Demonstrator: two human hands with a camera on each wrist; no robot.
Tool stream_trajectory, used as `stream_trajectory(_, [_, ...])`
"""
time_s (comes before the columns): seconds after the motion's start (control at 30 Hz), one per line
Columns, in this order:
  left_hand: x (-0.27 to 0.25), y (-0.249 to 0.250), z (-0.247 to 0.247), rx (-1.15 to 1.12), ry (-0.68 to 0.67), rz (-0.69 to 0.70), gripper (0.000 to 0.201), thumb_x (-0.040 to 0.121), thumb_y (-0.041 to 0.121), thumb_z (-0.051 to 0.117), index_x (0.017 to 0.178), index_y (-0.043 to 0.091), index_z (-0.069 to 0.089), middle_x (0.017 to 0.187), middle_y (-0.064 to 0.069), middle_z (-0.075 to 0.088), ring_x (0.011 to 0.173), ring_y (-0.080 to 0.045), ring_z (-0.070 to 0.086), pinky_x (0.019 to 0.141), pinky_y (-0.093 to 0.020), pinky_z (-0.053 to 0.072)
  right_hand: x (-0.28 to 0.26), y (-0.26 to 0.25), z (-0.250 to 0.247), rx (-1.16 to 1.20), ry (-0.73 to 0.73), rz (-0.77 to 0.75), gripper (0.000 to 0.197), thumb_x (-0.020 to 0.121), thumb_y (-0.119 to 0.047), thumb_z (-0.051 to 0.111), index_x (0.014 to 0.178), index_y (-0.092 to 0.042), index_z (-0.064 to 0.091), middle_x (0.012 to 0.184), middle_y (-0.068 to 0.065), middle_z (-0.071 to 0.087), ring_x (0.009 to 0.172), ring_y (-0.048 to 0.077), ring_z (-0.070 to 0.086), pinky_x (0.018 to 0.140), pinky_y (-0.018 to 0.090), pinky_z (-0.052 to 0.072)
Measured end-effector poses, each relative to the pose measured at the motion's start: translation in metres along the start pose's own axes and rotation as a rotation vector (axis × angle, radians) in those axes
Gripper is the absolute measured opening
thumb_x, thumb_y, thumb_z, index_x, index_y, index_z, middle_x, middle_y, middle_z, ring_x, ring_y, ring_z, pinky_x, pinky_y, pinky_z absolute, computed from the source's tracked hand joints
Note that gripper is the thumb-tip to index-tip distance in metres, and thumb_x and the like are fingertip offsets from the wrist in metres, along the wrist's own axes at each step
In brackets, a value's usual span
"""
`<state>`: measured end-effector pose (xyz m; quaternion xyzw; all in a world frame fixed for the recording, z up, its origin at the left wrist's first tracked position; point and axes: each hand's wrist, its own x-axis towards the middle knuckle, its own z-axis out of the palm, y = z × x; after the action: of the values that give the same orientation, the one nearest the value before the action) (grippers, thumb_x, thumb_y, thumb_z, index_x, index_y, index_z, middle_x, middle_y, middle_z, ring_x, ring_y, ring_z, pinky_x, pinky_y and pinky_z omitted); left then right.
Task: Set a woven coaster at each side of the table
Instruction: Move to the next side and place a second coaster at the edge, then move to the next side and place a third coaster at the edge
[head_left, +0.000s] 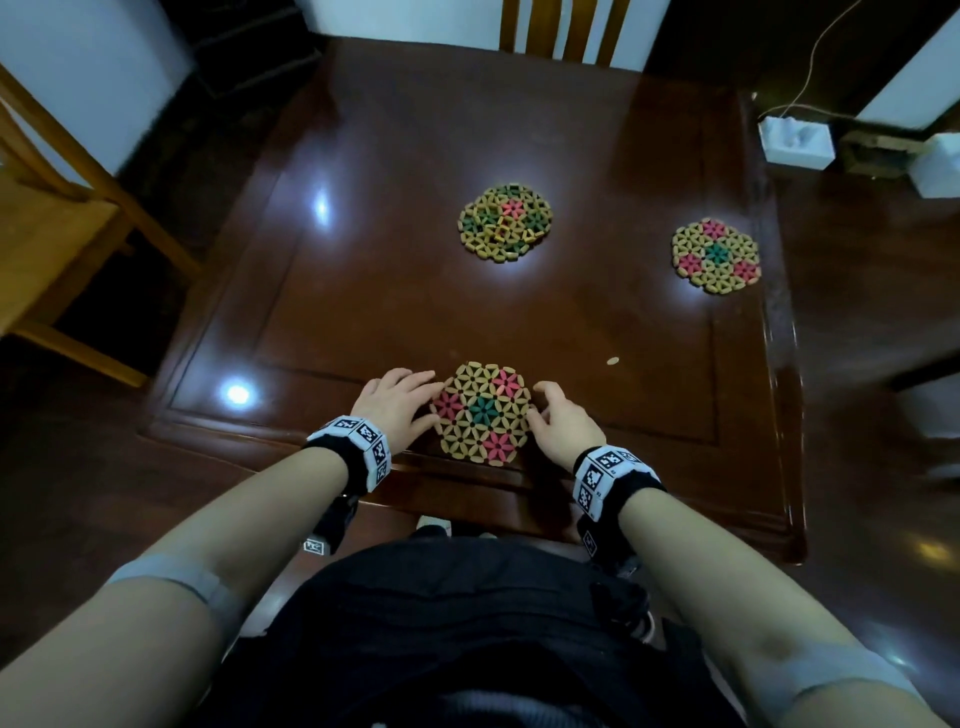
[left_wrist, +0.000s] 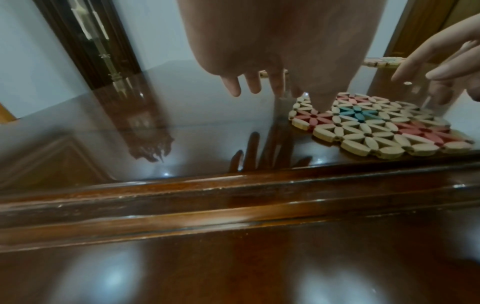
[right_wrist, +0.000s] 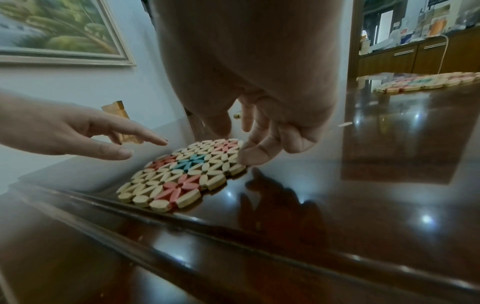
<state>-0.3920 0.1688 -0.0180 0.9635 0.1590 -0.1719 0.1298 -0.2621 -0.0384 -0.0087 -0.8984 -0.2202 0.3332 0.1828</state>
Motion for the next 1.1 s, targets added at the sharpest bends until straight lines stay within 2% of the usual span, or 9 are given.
stream_trajectory(0.13, [-0.008, -0.010, -0.008, -0.087, 0.006, -0.088, 0.042, 0.096, 0.043, 0.040, 0.136, 0.029, 0.046, 0.144, 0.010, 0.046, 0.138, -0.018, 0.029, 0.111, -0.042, 0.027, 0.002, -0.013, -0.009, -0.016, 0.018, -0.030, 0.042, 0.095, -0.036, 0.041, 0.135, -0.028, 0.035, 0.114, 0.003, 0.065, 0.096, 0.025, 0.065, 0.083, 0.045, 0.056])
stream_trajectory(0.3, [-0.018, -0.031, -0.028, -0.152, 0.069, -0.154, 0.032, 0.096, 0.035, 0.043, 0.124, 0.028, 0.058, 0.129, 0.008, 0.059, 0.132, -0.017, 0.036, 0.108, -0.042, 0.029, 0.007, -0.037, -0.008, -0.002, 0.006, -0.058, 0.030, 0.094, -0.034, 0.041, 0.121, -0.029, 0.052, 0.113, 0.001, 0.067, 0.088, 0.021, 0.067, 0.079, 0.041, 0.057])
stream_trajectory(0.4, [-0.028, -0.051, -0.036, -0.186, 0.069, -0.186, 0.031, 0.096, 0.035, 0.043, 0.120, 0.028, 0.061, 0.123, 0.006, 0.062, 0.129, -0.019, 0.042, 0.105, -0.042, 0.035, 0.012, -0.063, -0.002, 0.018, -0.018, -0.094, 0.033, 0.094, -0.030, 0.041, 0.127, -0.027, 0.048, 0.101, 0.000, 0.067, 0.076, 0.022, 0.067, 0.072, 0.042, 0.059])
stream_trajectory(0.47, [-0.035, -0.068, -0.040, -0.251, 0.060, -0.226, 0.029, 0.095, 0.037, 0.043, 0.116, 0.030, 0.062, 0.119, 0.004, 0.064, 0.119, -0.019, 0.053, 0.099, -0.040, 0.045, 0.013, -0.085, 0.005, 0.010, -0.032, -0.113, 0.036, 0.094, -0.026, 0.042, 0.130, -0.026, 0.043, 0.092, -0.001, 0.068, 0.071, 0.022, 0.066, 0.069, 0.040, 0.058])
stream_trajectory(0.53, [-0.042, -0.086, -0.045, -0.339, 0.051, -0.270, 0.027, 0.094, 0.037, 0.045, 0.113, 0.030, 0.063, 0.114, 0.006, 0.067, 0.104, -0.015, 0.062, 0.088, -0.037, 0.054, 0.013, -0.107, 0.014, -0.008, -0.039, -0.132, 0.038, 0.094, -0.026, 0.043, 0.132, -0.026, 0.041, 0.096, 0.000, 0.067, 0.077, 0.023, 0.067, 0.070, 0.039, 0.057])
stream_trajectory(0.63, [-0.049, -0.119, -0.050, -0.396, 0.039, -0.301, 0.025, 0.094, 0.037, 0.046, 0.109, 0.030, 0.064, 0.110, 0.008, 0.067, 0.097, -0.013, 0.063, 0.084, -0.037, 0.056, 0.015, -0.136, 0.031, 0.010, -0.065, -0.148, 0.040, 0.094, -0.026, 0.045, 0.134, -0.025, 0.041, 0.106, -0.001, 0.064, 0.082, 0.021, 0.067, 0.076, 0.043, 0.059])
stream_trajectory(0.83, [-0.049, -0.212, -0.065, -0.357, 0.006, -0.194, 0.026, 0.094, 0.038, 0.044, 0.109, 0.032, 0.064, 0.107, 0.008, 0.066, 0.094, -0.014, 0.063, 0.081, -0.036, 0.055, 0.020, -0.191, 0.087, 0.085, -0.043, -0.036, 0.026, 0.091, -0.025, 0.047, 0.115, -0.026, 0.058, 0.111, 0.001, 0.067, 0.098, 0.021, 0.063, 0.088, 0.037, 0.052])
stream_trajectory(0.97, [-0.057, -0.289, -0.076, -0.286, -0.034, -0.091, 0.026, 0.094, 0.038, 0.043, 0.108, 0.031, 0.064, 0.105, 0.009, 0.065, 0.093, -0.013, 0.062, 0.077, -0.034, 0.053, 0.011, -0.246, 0.153, 0.163, -0.087, 0.039, 0.018, 0.090, -0.023, 0.048, 0.103, -0.029, 0.058, 0.104, 0.004, 0.069, 0.092, 0.024, 0.066, 0.089, 0.042, 0.054])
stream_trajectory(1.1, [-0.074, -0.353, -0.079, -0.287, -0.089, -0.073, 0.026, 0.094, 0.036, 0.043, 0.104, 0.029, 0.065, 0.104, 0.007, 0.067, 0.095, -0.016, 0.063, 0.083, -0.037, 0.055, -0.003, -0.305, 0.193, 0.165, -0.165, 0.034, 0.023, 0.092, -0.021, 0.050, 0.113, -0.022, 0.059, 0.101, 0.005, 0.069, 0.079, 0.016, 0.063, 0.083, 0.034, 0.054])
